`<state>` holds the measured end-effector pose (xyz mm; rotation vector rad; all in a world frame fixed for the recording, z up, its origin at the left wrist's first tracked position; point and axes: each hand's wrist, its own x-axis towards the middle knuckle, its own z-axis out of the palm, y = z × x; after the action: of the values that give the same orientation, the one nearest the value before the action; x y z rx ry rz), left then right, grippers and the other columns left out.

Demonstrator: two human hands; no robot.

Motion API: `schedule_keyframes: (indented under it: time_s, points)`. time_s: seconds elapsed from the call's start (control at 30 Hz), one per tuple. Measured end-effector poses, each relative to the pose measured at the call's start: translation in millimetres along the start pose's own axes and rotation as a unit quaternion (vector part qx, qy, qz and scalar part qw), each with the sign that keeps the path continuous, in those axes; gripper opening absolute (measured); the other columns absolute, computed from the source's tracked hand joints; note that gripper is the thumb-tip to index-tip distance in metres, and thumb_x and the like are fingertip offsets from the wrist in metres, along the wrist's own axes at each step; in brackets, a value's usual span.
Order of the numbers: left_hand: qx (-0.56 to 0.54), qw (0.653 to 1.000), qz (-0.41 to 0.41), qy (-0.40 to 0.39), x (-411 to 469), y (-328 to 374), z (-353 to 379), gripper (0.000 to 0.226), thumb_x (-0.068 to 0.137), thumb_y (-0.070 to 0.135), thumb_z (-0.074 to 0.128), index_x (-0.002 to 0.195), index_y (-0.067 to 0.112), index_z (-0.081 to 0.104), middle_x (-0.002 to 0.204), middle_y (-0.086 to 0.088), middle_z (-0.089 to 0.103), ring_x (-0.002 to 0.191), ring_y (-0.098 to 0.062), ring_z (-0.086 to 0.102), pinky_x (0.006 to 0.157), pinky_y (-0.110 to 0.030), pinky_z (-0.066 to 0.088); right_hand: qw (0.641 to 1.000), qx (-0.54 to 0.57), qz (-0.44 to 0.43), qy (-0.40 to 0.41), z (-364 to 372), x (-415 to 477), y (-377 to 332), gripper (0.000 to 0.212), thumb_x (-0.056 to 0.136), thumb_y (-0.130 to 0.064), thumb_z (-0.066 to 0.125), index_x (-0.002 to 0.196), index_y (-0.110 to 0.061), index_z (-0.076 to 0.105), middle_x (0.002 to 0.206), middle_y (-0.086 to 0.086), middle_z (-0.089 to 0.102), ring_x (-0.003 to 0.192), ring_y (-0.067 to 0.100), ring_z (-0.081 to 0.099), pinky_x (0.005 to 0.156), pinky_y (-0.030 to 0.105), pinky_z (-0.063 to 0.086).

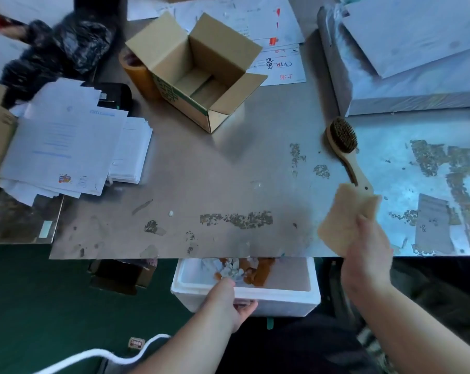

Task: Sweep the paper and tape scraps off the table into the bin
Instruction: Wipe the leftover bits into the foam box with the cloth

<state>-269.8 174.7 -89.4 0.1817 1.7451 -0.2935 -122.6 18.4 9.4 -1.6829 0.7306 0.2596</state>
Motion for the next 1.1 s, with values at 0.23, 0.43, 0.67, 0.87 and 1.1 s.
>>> schedule_keyframes:
  time_s: [0.23,0.43,0.67,0.87,1.1]
  points:
    - [-0.028,1.0,0.005,-0.01,3,-2,1,0.037,0.094,0.008,0.07,0.124,-0.004,0.051,0.119,-0.03,0.059,0.093,-0.045,0.065,0.084,-0.061,0.061,0.984,-0.161,-0.075,0.025,-27,35,36,0.051,0.101,-0.045,0.034,0.15,-0.036,0.043,0.138,-0.008,0.055,0.126,0.021,0.049,0.108,0.04,0.033]
    - [0.007,0.999,0.018,-0.03,17,1,-1,0.038,0.099,0.013,0.064,0.128,-0.007,0.051,0.123,-0.032,0.061,0.088,-0.043,0.067,0.059,-0.053,0.064,0.913,-0.378,-0.14,-0.067,23,72,88,0.065,0.101,-0.027,0.022,0.163,-0.007,0.012,0.171,0.01,0.003,0.157,0.027,-0.003,0.126,0.038,-0.005]
    - [0.012,0.999,0.019,-0.042,24,8,1,0.034,0.098,0.011,0.06,0.125,-0.008,0.054,0.124,-0.03,0.06,0.093,-0.043,0.065,0.042,-0.047,0.06,0.876,-0.412,-0.218,-0.118,94,106,60,0.075,0.091,-0.034,0.018,0.163,-0.014,0.016,0.172,0.005,0.005,0.158,0.022,-0.002,0.124,0.034,-0.008]
    - [0.003,0.999,0.013,-0.05,26,13,1,0.03,0.098,0.011,0.061,0.122,-0.008,0.057,0.12,-0.029,0.064,0.104,-0.044,0.067,0.047,-0.046,0.062,0.832,-0.44,-0.283,-0.182,148,138,32,0.073,0.092,-0.035,0.02,0.163,-0.017,0.019,0.171,0.002,0.008,0.158,0.022,0.002,0.127,0.036,-0.003]
    - [-0.005,0.999,0.007,-0.051,28,11,1,0.027,0.098,0.011,0.061,0.117,-0.009,0.056,0.113,-0.027,0.063,0.097,-0.041,0.068,0.073,-0.053,0.063,0.734,-0.463,-0.39,-0.309,141,117,51,0.064,0.099,-0.039,0.025,0.16,-0.021,0.031,0.169,0.001,0.018,0.157,0.018,0.007,0.125,0.03,-0.003]
